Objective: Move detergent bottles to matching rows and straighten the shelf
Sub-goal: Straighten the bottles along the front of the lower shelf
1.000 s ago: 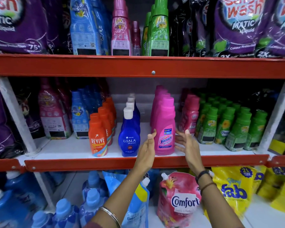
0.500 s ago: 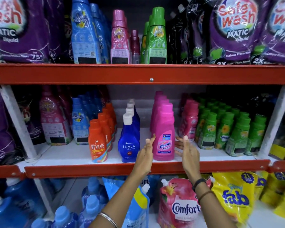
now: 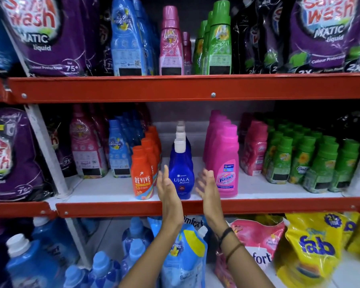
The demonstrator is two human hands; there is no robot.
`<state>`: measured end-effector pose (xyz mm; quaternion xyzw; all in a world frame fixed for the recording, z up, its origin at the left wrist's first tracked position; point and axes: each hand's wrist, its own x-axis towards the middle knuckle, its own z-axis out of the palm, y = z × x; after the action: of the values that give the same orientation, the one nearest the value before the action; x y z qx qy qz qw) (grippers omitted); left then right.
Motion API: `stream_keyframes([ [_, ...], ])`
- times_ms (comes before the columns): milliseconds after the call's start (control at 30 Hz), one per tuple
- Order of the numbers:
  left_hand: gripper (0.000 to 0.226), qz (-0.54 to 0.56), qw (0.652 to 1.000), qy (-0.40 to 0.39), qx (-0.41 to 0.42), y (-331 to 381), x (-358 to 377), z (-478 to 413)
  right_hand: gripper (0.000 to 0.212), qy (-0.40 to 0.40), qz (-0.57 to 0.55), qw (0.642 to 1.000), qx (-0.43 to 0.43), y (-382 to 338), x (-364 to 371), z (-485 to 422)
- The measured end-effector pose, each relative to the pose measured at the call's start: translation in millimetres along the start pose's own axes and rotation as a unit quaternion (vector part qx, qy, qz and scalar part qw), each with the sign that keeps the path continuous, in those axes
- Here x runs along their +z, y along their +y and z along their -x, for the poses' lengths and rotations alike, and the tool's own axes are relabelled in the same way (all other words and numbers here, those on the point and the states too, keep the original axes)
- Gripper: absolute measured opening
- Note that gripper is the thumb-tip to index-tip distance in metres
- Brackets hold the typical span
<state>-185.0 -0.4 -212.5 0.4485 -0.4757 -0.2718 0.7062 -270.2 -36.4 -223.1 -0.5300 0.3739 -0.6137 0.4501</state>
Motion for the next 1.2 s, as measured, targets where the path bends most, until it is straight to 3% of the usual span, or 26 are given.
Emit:
stream_keyframes([
  [200, 0.085, 0.003, 0.999, -0.032, -0.041, 1, -9, -16, 0.081, 0.032, -0.029, 0.998, 0.039, -2, 7, -9],
  [333, 0.058, 0.028, 0.997, -0.055, -0.045, 5, -11, -20, 0.074, 0.045, -0.038, 0.998, 0.032, -2, 5, -11],
  [500, 0.100, 0.040, 0.995, -0.074, -0.060, 1, -16, -26, 0.074, 0.047, -0.043, 0.998, 0.024, 2, 5, -13],
  [667, 0.098, 0.041, 0.993, -0.084, -0.070, 1, -17, -27, 0.076, 0.055, -0.040, 0.998, 0.016, 2, 7, -15],
  [767, 0.099, 0.013, 0.991, -0.113, -0.064, 0, -22, -27, 0.065, 0.068, -0.050, 0.996, 0.001, 1, 11, -9],
  [900, 0.083, -0.067, 0.987, -0.145, 0.024, 1, -38, -25, 0.053, 0.144, -0.079, 0.985, -0.057, 8, 23, 7],
  [967, 0.070, -0.066, 0.988, -0.118, 0.080, 0, -51, -21, 0.045, 0.165, -0.067, 0.979, -0.099, 16, 33, 18],
  [1067, 0.059, -0.051, 0.989, -0.020, 0.138, 0, -75, -23, 0.047, 0.103, -0.047, 0.986, -0.124, 21, 57, 29],
  [1200, 0.073, -0.043, 0.997, 0.054, 0.047, 4, -100, -39, 0.048, -0.002, -0.070, 0.996, -0.060, 19, 96, 31],
])
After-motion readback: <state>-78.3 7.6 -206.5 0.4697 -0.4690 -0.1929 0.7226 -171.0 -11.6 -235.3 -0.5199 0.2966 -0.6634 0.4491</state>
